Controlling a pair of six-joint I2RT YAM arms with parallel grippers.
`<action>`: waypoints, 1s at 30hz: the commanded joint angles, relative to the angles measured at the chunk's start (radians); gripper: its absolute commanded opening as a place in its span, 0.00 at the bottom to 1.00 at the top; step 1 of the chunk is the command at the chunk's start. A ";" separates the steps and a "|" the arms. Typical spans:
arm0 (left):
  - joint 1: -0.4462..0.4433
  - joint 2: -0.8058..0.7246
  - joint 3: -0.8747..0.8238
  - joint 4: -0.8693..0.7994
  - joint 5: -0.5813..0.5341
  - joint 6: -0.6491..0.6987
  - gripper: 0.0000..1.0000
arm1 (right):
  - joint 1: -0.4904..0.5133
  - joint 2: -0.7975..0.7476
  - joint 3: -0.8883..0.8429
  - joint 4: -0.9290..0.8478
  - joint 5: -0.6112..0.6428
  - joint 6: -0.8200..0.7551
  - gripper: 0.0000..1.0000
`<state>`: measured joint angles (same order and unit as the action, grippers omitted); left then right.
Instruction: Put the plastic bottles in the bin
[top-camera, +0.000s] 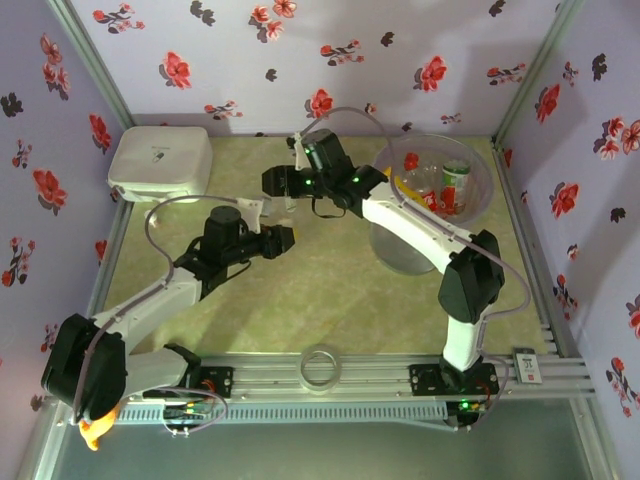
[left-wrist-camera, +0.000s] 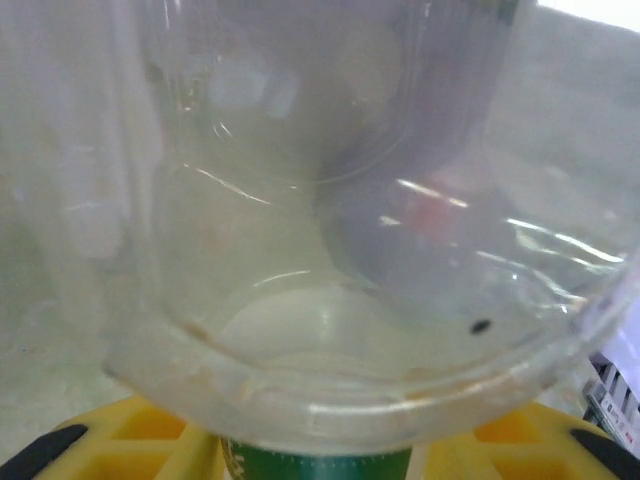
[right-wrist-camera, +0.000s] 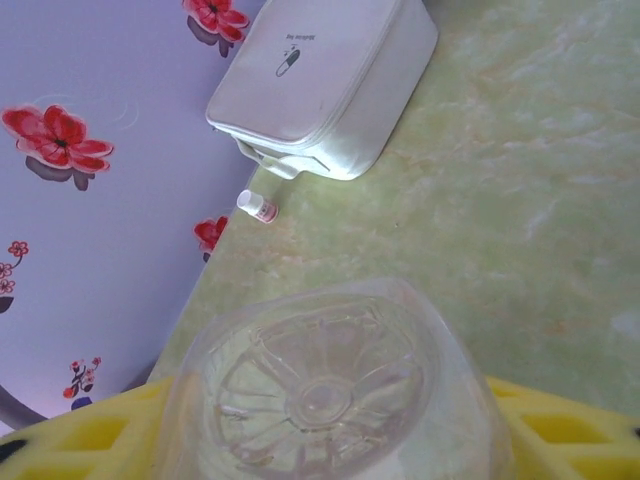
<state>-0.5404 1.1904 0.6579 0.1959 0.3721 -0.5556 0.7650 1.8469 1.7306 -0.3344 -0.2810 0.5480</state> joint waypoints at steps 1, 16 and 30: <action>-0.004 -0.006 0.007 0.079 0.008 -0.018 0.00 | -0.007 -0.010 0.007 0.000 0.005 0.015 0.56; -0.005 -0.094 -0.038 0.095 0.057 -0.054 1.00 | -0.053 -0.003 0.134 -0.017 0.049 -0.071 0.36; -0.062 -0.037 0.052 0.100 0.109 -0.088 0.99 | -0.201 -0.100 0.430 -0.225 0.201 -0.301 0.30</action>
<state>-0.5781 1.1130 0.6468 0.2687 0.4561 -0.6308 0.5915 1.8198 2.1231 -0.4839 -0.1467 0.3302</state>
